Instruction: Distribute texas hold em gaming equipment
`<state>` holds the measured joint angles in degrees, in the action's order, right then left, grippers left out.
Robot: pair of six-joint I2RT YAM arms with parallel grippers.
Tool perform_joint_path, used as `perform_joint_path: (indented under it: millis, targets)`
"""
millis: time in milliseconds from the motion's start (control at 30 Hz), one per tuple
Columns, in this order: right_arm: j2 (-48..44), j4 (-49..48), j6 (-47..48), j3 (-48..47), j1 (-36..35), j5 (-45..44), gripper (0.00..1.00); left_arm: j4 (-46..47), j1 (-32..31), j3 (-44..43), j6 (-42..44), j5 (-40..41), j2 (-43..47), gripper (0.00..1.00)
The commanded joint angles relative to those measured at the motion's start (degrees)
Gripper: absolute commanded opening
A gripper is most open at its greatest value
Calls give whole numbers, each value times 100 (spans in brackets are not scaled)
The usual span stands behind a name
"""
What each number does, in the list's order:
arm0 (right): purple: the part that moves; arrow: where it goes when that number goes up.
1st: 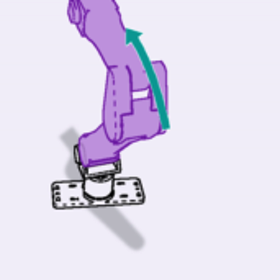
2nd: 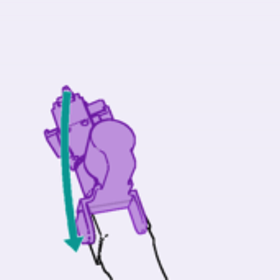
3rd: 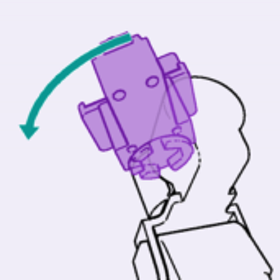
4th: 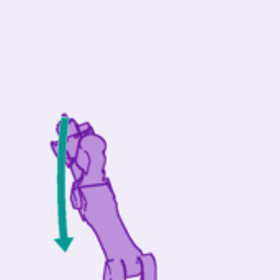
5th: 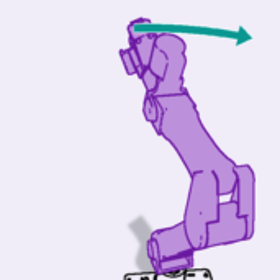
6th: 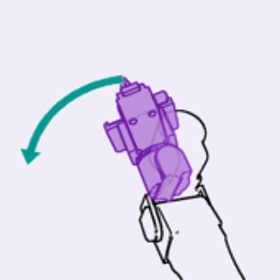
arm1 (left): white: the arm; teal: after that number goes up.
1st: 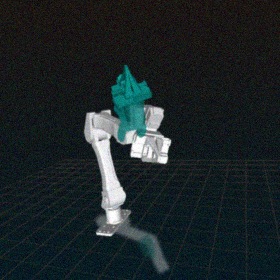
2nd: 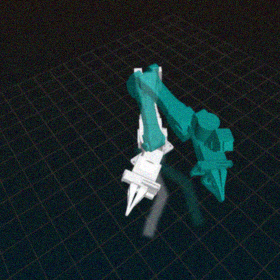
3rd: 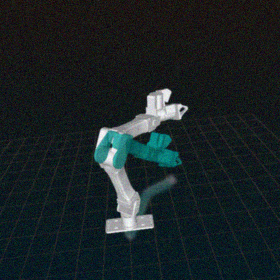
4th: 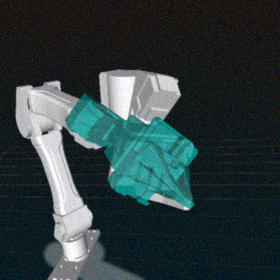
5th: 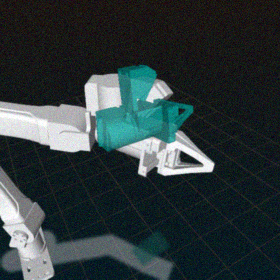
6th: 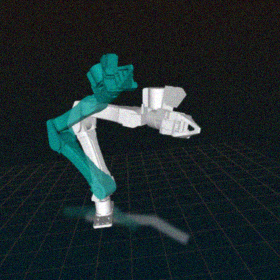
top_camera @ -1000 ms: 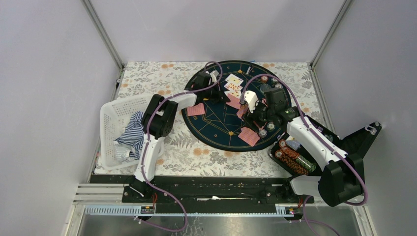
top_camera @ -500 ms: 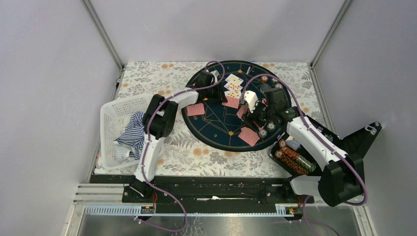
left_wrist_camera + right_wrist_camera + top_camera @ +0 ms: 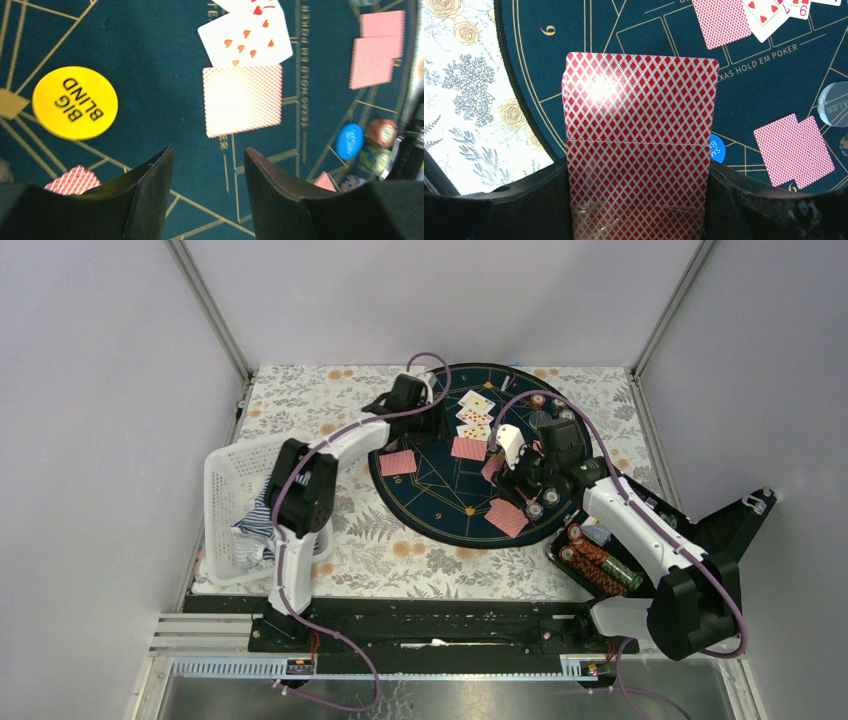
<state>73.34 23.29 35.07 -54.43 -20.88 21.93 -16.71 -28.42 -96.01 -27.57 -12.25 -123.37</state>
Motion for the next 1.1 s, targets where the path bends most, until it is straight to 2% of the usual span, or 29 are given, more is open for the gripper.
perform_joint_path:
  millis: [0,167,300,500,700,767,1067]
  targets:
    - [-89,-130,10,-94,6,188,0,736,280,674,28,-1236,1233,59]
    - [-115,-12,131,-85,6,499,0,1206,279,1151,-243,-2974,1940,62]
    - [-117,63,234,-85,-7,670,0,1486,98,1421,-643,-3719,2184,66]
    - [-127,123,264,-102,-47,765,0,1349,-449,1382,-620,-3834,2093,72]
    - [-170,87,265,-72,-69,769,0,1082,-807,1267,-463,-3630,1818,71]
    - [-167,83,257,-67,-75,748,0,1054,-892,1274,-444,-3561,1754,68]
    - [-271,-27,202,-42,-74,747,0,852,-904,1315,-335,-3251,1694,46]
